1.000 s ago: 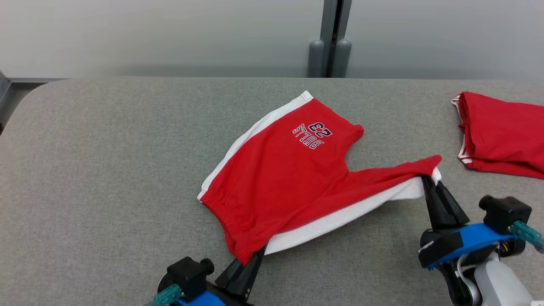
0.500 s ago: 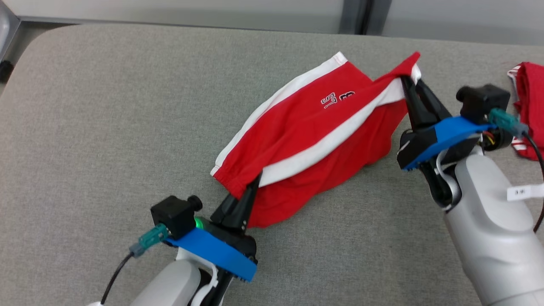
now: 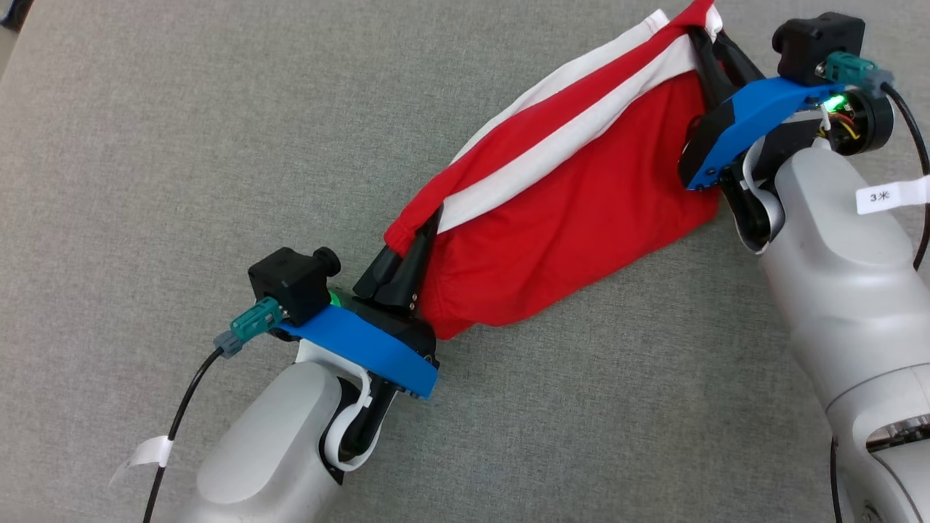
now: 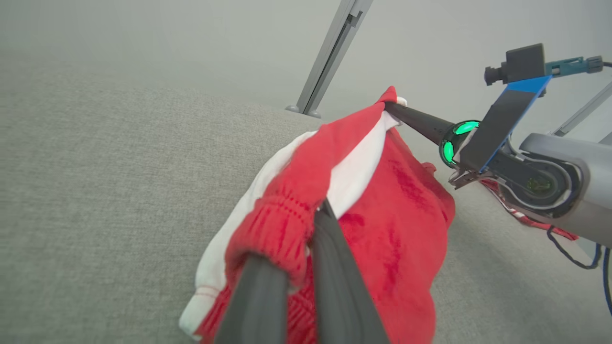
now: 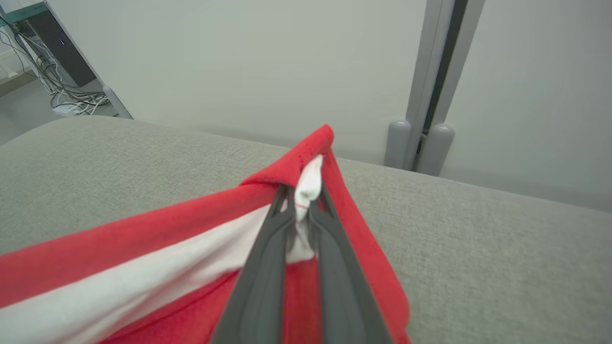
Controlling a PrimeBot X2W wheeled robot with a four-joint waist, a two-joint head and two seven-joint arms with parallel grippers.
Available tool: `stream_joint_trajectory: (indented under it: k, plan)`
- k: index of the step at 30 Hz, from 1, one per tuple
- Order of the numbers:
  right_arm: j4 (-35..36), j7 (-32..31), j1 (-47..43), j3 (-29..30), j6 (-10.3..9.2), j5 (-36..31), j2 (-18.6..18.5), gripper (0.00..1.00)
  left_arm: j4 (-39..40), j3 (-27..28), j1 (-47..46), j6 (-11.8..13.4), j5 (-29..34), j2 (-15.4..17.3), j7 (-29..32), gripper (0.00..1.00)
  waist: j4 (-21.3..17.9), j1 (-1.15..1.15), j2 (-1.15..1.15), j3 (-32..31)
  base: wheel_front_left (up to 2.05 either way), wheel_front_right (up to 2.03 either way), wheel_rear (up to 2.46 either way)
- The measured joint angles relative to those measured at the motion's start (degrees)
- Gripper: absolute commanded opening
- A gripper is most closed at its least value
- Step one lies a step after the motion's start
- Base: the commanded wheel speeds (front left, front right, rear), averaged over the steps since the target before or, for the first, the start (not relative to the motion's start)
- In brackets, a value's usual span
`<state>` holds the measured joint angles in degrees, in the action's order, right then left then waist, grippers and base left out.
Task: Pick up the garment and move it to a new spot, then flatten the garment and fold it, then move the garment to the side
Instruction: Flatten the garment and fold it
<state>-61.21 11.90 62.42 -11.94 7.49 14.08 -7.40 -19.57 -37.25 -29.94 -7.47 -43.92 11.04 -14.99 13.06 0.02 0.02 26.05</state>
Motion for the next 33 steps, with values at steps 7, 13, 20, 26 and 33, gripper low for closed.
stream_joint_trajectory:
  k: [7,13,20,26,33]
  plan:
    - [-6.01,1.82,3.11,-0.53,0.0,-1.04,0.66,1.0,-2.59,1.26,-0.69,0.0,3.47,-0.62,0.0,1.0,0.8,-0.01,0.0,0.66,0.0,0.0,0.0]
    - [-8.25,2.64,2.1,-1.75,0.0,-1.41,-1.57,1.0,-2.41,2.11,1.72,0.0,9.0,-0.73,0.0,1.0,1.16,-0.02,0.0,-0.9,0.0,0.0,0.0]
    - [-9.8,2.89,-0.02,-2.59,0.0,-1.25,-5.15,1.0,0.02,6.2,7.25,0.0,13.82,-0.02,0.0,1.0,2.6,-0.02,-0.02,-2.79,0.0,0.0,0.0]
    - [-11.05,2.26,-0.99,-3.61,0.0,-1.25,-7.17,1.0,3.46,14.59,10.83,0.0,17.58,-0.31,-0.01,1.0,4.5,-0.03,-0.02,-3.76,0.0,0.0,0.0]
    - [-12.04,-1.21,-1.44,-3.94,0.0,-1.23,-8.14,1.0,6.44,24.4,14.28,0.0,22.43,-3.42,-0.01,1.0,5.77,-0.02,-0.02,-3.97,0.0,0.0,0.0]
